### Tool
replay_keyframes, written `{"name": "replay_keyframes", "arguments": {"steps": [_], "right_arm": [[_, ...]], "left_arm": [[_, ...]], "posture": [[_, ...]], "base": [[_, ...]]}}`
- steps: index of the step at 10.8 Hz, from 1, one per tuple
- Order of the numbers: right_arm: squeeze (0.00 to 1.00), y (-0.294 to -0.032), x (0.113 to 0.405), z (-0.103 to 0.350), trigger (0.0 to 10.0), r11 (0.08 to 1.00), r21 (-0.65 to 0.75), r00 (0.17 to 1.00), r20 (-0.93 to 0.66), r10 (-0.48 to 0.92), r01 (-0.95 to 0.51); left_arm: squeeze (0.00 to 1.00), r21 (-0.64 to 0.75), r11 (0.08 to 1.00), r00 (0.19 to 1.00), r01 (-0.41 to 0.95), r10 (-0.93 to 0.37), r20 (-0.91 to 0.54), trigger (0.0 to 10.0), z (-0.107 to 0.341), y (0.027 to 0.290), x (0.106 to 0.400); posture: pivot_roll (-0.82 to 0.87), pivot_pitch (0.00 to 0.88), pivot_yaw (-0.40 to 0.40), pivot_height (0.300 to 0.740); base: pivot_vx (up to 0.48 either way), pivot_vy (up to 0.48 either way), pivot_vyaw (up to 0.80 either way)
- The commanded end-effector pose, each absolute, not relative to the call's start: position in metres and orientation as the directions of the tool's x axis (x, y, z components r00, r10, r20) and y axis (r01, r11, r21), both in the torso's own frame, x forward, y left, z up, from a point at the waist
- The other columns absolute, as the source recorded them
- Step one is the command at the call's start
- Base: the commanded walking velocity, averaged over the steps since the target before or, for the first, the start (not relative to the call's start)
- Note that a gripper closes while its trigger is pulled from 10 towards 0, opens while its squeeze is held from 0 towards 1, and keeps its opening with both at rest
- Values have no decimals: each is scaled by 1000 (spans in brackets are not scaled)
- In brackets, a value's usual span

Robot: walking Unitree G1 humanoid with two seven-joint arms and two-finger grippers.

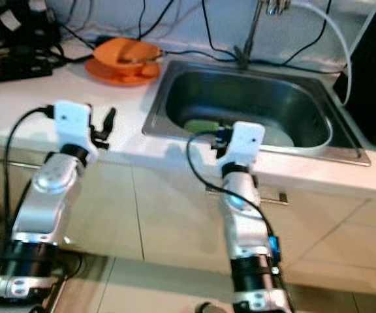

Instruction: Kitchen organization

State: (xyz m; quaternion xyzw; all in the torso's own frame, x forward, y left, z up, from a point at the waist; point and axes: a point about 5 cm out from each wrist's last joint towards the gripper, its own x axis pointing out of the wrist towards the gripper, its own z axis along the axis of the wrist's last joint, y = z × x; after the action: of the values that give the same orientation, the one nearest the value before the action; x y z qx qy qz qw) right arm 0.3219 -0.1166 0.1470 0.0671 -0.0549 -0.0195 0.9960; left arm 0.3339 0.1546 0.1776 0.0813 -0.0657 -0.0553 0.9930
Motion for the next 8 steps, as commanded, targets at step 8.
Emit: {"name": "replay_keyframes", "arguments": {"steps": [8], "right_arm": [[0, -116, 324, 152, 10000, 989, 145, 993, 108, -38, 22]], "left_arm": [[0, 176, 981, 987, 84, -106, 118, 10000, 178, 154, 335]], "posture": [[-17, 32, -38, 740]], "base": [[0, 276, -300]]}}
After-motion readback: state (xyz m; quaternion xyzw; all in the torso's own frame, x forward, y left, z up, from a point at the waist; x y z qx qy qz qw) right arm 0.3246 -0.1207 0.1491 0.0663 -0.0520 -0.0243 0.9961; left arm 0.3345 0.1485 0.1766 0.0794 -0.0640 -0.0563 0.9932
